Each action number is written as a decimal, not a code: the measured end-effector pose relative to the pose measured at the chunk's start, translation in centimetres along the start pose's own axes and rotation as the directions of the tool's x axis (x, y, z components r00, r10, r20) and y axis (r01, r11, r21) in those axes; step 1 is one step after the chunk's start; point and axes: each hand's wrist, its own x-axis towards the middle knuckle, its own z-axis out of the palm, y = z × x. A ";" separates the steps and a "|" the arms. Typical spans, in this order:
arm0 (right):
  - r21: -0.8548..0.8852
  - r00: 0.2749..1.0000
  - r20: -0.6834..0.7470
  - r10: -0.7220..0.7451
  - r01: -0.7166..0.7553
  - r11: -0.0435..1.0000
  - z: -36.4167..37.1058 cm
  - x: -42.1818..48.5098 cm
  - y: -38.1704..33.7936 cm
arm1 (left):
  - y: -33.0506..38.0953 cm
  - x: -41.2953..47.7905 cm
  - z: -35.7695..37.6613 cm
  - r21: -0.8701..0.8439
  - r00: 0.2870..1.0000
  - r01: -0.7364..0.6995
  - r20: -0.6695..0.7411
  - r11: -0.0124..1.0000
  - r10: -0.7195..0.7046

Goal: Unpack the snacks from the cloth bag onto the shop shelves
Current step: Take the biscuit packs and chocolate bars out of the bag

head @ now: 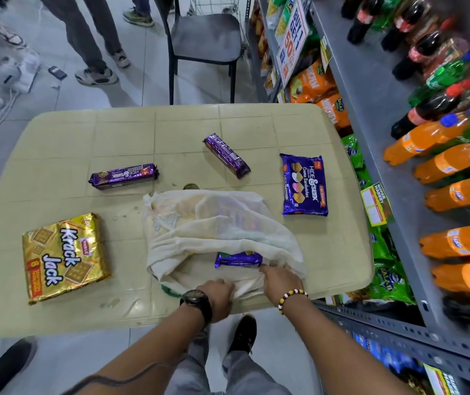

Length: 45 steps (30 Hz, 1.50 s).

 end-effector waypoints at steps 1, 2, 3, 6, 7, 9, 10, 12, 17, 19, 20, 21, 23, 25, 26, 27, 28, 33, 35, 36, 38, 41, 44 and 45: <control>0.068 0.997 0.044 0.060 -0.063 0.996 -0.3 0.1 -0.3 | 0.0 0.0 -0.2 -0.058 0.998 0.017 -0.052 0.998 -0.020; 0.143 0.992 0.065 0.109 -0.117 0.983 -0.8 0.4 -0.7 | -0.1 0.1 -0.5 -0.134 0.992 0.033 -0.115 0.990 -0.049; 0.228 0.986 0.082 0.147 -0.162 0.960 -1.5 0.6 -1.4 | -0.2 0.1 -0.8 -0.221 0.980 0.043 -0.182 0.974 -0.085; 0.472 0.970 0.097 0.223 -0.242 0.848 -3.5 2.1 -2.4 | -0.7 0.5 -1.8 -0.431 0.920 0.026 -0.342 0.902 -0.189; 0.555 0.965 0.067 0.254 -0.247 0.794 -3.7 2.7 -2.4 | -0.8 0.6 -2.1 -0.470 0.902 0.031 -0.366 0.882 -0.227; 0.656 0.951 -0.015 0.308 -0.223 0.721 -4.0 3.4 -2.2 | -0.9 1.0 -2.8 -0.516 0.877 0.053 -0.385 0.855 -0.287; 0.703 0.948 -0.043 0.315 -0.195 0.684 -4.2 3.5 -2.1 | -0.9 1.3 -3.1 -0.535 0.865 0.058 -0.395 0.843 -0.311; 0.781 0.949 -0.059 0.310 -0.149 0.606 -4.5 3.5 -2.0 | -0.9 1.7 -3.6 -0.587 0.842 0.072 -0.398 0.806 -0.365; 0.849 0.955 -0.031 0.296 -0.131 0.512 -2.9 3.9 -2.5 | -1.0 2.6 -4.4 -0.824 0.778 0.088 -0.295 0.560 -0.555; 0.827 0.947 -0.058 0.317 -0.132 0.547 -2.0 4.1 -3.0 | -0.5 2.8 -4.1 -0.885 0.755 0.068 -0.256 0.460 -0.604; 0.808 0.941 -0.078 0.331 -0.135 0.573 -1.8 4.1 -3.3 | -0.3 2.9 -3.8 -0.906 0.747 0.061 -0.236 0.418 -0.622; 0.794 0.936 -0.104 0.337 -0.126 0.595 -1.6 4.1 -3.6 | 0.1 3.0 -3.5 -0.921 0.743 0.059 -0.217 0.385 -0.634; 0.788 0.933 -0.119 0.341 -0.120 0.604 -1.6 3.9 -4.1 | 0.6 3.2 -3.2 -0.929 0.743 0.078 -0.188 0.362 -0.642; 0.791 0.938 -0.103 0.332 -0.125 0.599 -1.7 3.2 -4.0 | 0.4 3.3 -3.3 -0.918 0.755 0.107 -0.175 0.381 -0.632; 0.795 0.941 -0.092 0.326 -0.128 0.593 -1.9 2.6 -3.8 | 0.0 3.4 -3.2 -0.913 0.772 0.114 -0.166 0.391 -0.614; 0.808 0.944 -0.087 0.317 -0.120 0.577 -1.7 2.1 -3.3 | -0.2 3.1 -3.1 -0.913 0.797 0.110 -0.156 0.393 -0.584; 0.826 0.948 -0.068 0.312 -0.122 0.551 -1.7 1.3 -2.9 | -0.4 2.7 -2.9 -0.920 0.829 0.092 -0.140 0.380 -0.542; 0.893 0.960 0.003 0.279 -0.128 0.432 -1.3 -3.5 -2.3 | -0.4 -1.4 -2.0 -0.990 0.939 -0.017 -0.063 0.137 -0.337; 0.913 0.968 0.014 0.249 -0.114 0.391 -0.8 -5.6 -2.2 | 0.0 -3.7 -1.6 -0.992 0.940 -0.004 -0.048 0.129 -0.339; 0.914 0.973 0.013 0.232 -0.106 0.392 -0.5 -6.5 -2.2 | 0.1 -4.6 -1.2 -0.989 0.938 0.004 -0.047 0.147 -0.342; 0.917 0.980 0.004 0.198 -0.083 0.390 0.0 -8.5 -2.0 | 0.6 -6.6 -0.6 -0.984 0.941 0.003 -0.057 0.179 -0.332; 0.926 0.985 -0.029 0.168 -0.037 0.375 0.4 -11.0 -1.8 | 1.6 -8.9 0.4 -0.984 0.934 -0.041 -0.099 0.171 -0.343; 0.926 0.982 -0.090 0.167 0.021 0.376 0.4 -13.0 -1.2 | 2.5 -10.6 1.4 -0.978 0.921 -0.082 -0.147 0.191 -0.361; 0.930 0.980 -0.108 0.165 0.041 0.365 0.4 -13.6 -1.0 | 2.9 -11.0 1.7 -0.973 0.917 -0.100 -0.172 0.208 -0.360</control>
